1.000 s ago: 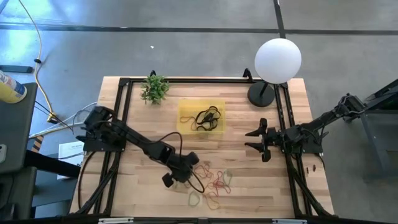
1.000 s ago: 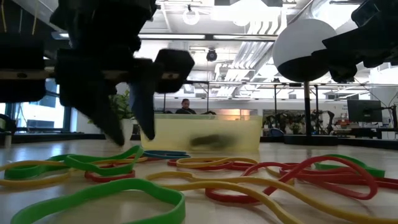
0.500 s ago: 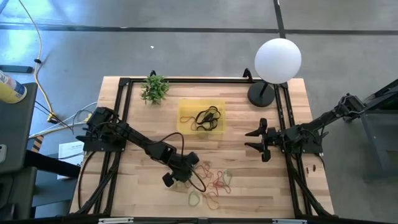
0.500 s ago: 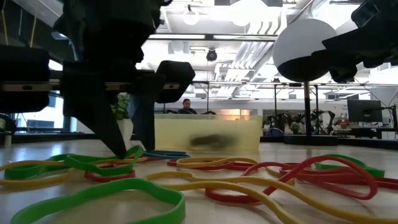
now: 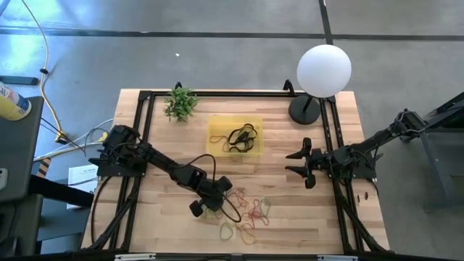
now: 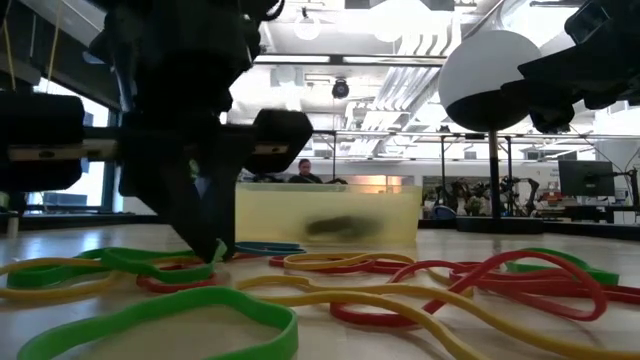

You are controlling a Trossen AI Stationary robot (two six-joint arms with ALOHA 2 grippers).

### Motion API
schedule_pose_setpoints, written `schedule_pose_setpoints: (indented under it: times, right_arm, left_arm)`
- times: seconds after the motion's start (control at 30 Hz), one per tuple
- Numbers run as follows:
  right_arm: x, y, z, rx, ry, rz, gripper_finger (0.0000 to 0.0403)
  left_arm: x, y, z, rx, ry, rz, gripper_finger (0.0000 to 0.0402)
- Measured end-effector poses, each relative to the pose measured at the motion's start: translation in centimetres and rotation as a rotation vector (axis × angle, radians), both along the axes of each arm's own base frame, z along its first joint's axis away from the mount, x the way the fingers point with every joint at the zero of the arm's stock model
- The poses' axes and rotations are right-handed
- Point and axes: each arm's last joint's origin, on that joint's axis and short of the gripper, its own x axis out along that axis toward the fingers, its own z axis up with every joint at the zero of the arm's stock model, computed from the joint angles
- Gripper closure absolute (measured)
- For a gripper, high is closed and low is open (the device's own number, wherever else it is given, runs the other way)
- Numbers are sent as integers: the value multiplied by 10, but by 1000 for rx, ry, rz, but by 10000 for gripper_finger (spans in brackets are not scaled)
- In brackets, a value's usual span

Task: Pick and place rubber bands into bin
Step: Put the green rubber band into the yellow bin

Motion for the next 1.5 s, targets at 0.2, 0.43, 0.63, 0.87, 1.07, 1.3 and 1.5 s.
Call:
schedule_pose_setpoints:
  times: [0.2,0.43,0.63,0.87,1.07,1.3,1.5]
  right_arm:
    - [0,0,0,0,-1,0,222]
    - [0,0,0,0,-1,0,222]
    - [0,0,0,-1,-2,0,222]
    - [0,0,0,-5,4,0,222]
    - [0,0,0,-5,5,0,222]
    - [0,0,-1,-5,8,0,222]
    - [0,0,-3,-12,24,-1,222]
  left_arm:
    - [0,0,-1,4,2,0,392]
    - [8,-2,11,17,-10,-22,397]
    - [21,-4,39,106,29,-70,400]
    - [32,1,80,405,74,-69,401]
    - [42,23,104,547,62,-7,401]
    - [48,76,107,622,100,76,401]
    - [45,136,107,594,146,170,401]
